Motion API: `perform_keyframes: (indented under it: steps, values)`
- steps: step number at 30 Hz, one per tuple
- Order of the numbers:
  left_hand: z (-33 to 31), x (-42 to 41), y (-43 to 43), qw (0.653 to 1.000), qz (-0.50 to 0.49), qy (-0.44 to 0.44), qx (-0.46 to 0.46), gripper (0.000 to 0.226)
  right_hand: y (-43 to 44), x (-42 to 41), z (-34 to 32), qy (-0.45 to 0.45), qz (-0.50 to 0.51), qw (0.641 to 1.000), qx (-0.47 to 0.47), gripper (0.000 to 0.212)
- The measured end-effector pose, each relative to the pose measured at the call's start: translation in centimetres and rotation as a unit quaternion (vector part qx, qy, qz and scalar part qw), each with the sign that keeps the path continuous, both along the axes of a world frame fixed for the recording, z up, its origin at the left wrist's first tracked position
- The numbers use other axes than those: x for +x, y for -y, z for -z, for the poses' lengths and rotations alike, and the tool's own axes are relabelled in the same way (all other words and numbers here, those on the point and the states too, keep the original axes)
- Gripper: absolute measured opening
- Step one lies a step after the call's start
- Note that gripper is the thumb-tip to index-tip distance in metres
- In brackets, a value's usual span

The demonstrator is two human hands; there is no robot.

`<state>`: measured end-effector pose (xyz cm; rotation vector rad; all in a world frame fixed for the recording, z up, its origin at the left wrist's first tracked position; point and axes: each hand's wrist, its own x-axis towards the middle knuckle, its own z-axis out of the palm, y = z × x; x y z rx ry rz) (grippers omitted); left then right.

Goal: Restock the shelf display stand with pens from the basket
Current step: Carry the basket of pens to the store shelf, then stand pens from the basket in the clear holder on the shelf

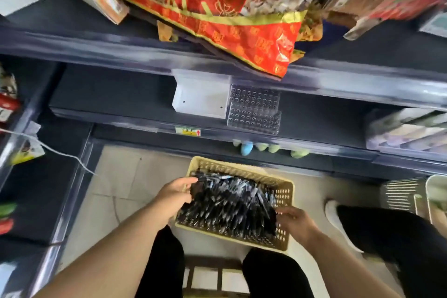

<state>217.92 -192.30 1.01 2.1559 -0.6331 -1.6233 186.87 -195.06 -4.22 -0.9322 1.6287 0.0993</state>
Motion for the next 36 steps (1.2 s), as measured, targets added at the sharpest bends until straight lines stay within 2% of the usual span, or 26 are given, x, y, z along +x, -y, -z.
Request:
perform_keyframes:
  steps: [5, 9, 15, 19, 21, 23, 26, 30, 34, 36]
  values:
    - [4.8, 2.2, -1.2, 0.999, 0.014, -0.039, 0.0, 0.065, -0.9, 1.9, 3.6, -0.023, 0.001, 0.999, -0.032, 0.017]
    - [10.0, 3.9, -1.6, 0.998, 0.029, -0.054, -0.023, 0.071, -0.5, 3.9, 7.2, -0.052, 0.033, 0.993, -0.102, 0.019]
    - [17.3, 5.9, -2.0, 0.994, 0.014, -0.065, -0.092, 0.067, -0.3, 6.5, 14.1, -0.064, 0.025, 0.983, -0.171, 0.019]
    - [20.7, 5.9, -4.2, 0.989, 0.016, -0.082, -0.12, 0.055, -1.7, 6.1, 18.0, -0.059, 0.024, 0.974, -0.216, 0.02]
    - [22.7, 5.0, -4.9, 0.989, 0.02, -0.056, -0.138, 0.043, -2.2, 6.3, 19.6, -0.072, 0.036, 0.967, -0.242, 0.025]
    - [24.1, 3.3, -4.9, 0.986, -0.016, -0.026, -0.166, 0.032, -2.3, 7.0, 20.5, -0.08, 0.071, 0.952, -0.286, 0.035]
    - [24.6, 1.7, -5.2, 0.974, -0.095, -0.028, -0.204, 0.032, -3.6, 7.3, 20.3, -0.043, 0.143, 0.936, -0.318, 0.036]
    - [22.2, 1.7, -8.9, 0.978, -0.075, -0.026, -0.193, 0.032, -7.1, 5.9, 16.9, -0.004, 0.109, 0.942, -0.318, 0.038]
    - [19.5, 1.9, -7.6, 0.97, -0.05, -0.005, -0.239, 0.026, -5.9, 4.8, 13.7, 0.015, 0.121, 0.929, -0.349, 0.049]
    - [19.2, 1.9, -6.9, 0.971, -0.046, 0.0, -0.235, 0.024, -5.9, 4.1, 14.1, 0.023, 0.131, 0.936, -0.327, 0.051]
